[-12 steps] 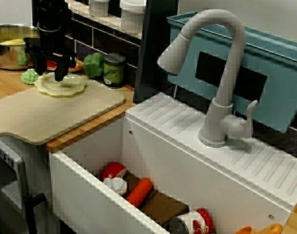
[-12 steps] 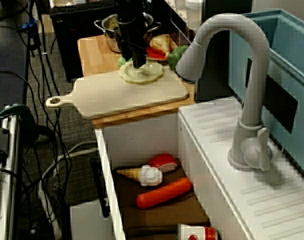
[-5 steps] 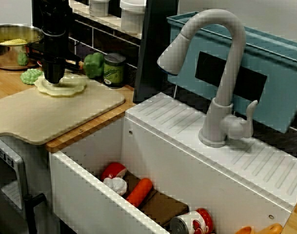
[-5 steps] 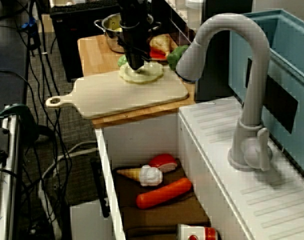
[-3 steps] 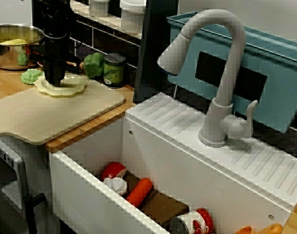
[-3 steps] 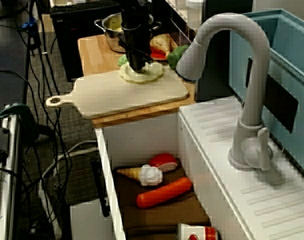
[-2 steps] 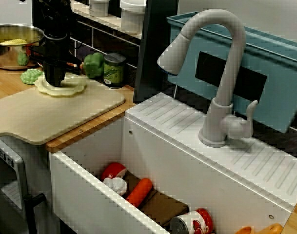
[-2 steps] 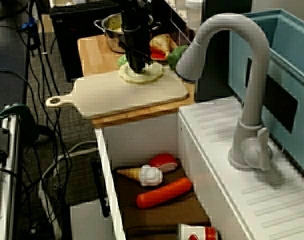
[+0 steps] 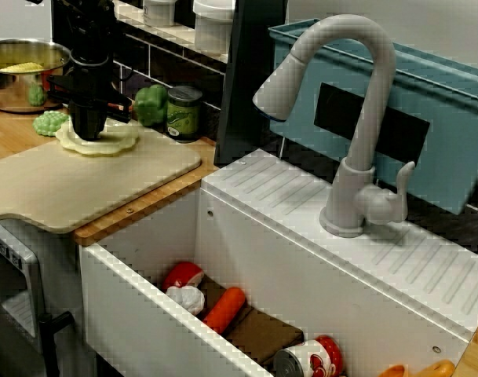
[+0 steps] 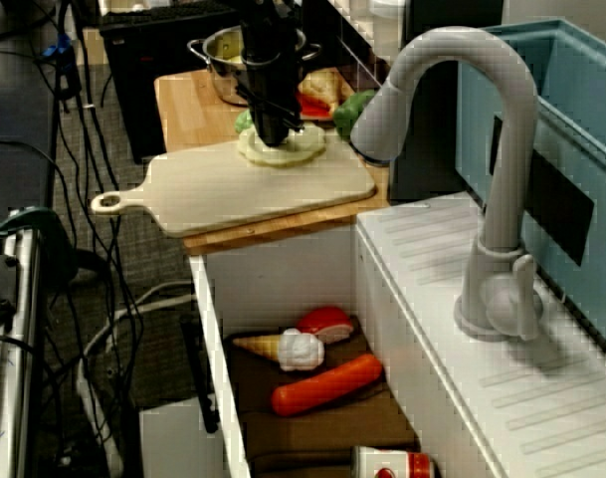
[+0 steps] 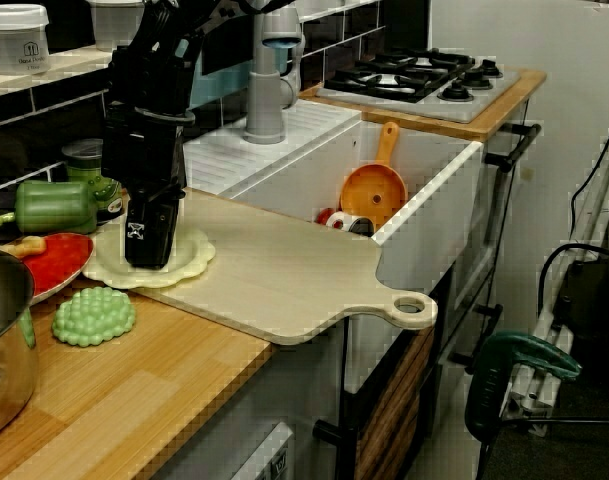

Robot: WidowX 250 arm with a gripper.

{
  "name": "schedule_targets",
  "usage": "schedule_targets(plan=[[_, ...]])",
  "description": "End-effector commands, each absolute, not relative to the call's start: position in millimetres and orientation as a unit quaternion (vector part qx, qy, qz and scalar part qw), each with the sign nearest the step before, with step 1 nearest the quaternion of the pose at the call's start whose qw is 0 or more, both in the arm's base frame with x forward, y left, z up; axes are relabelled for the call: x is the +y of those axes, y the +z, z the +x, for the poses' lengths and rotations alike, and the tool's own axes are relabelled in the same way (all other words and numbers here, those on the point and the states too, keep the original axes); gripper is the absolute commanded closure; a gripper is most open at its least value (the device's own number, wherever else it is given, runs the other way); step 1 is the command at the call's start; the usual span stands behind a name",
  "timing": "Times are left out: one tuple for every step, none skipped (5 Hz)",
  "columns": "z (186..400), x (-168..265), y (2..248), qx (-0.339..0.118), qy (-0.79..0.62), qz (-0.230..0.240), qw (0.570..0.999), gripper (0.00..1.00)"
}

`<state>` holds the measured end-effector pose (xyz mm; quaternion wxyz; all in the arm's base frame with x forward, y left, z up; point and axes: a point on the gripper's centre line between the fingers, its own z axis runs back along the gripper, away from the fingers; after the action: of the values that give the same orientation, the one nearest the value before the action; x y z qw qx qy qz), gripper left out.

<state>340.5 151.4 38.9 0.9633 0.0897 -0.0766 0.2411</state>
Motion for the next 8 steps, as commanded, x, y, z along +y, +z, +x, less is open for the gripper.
schedule_targets(plan=[[336.5,151.4,58.8,-0.088,0.234,0.087,0.965,1.0],[333.6,150.0,58.5,-0.082,0.232,0.083,0.966,1.0],[329.4,146.9,58.3,-0.081,0.228,0.082,0.967,1.0],[324.7,144.0,60.8,-0.076,0.224,0.078,0.968,1.0],[321.3,142.2,62.2,-0.074,0.221,0.077,0.969,1.0],[317.6,141.1,64.3,-0.068,0.217,0.073,0.971,1.0],[313.7,140.2,67.2,-0.062,0.213,0.068,0.973,1.0],[309.4,138.2,68.9,-0.058,0.205,0.063,0.975,1.0]])
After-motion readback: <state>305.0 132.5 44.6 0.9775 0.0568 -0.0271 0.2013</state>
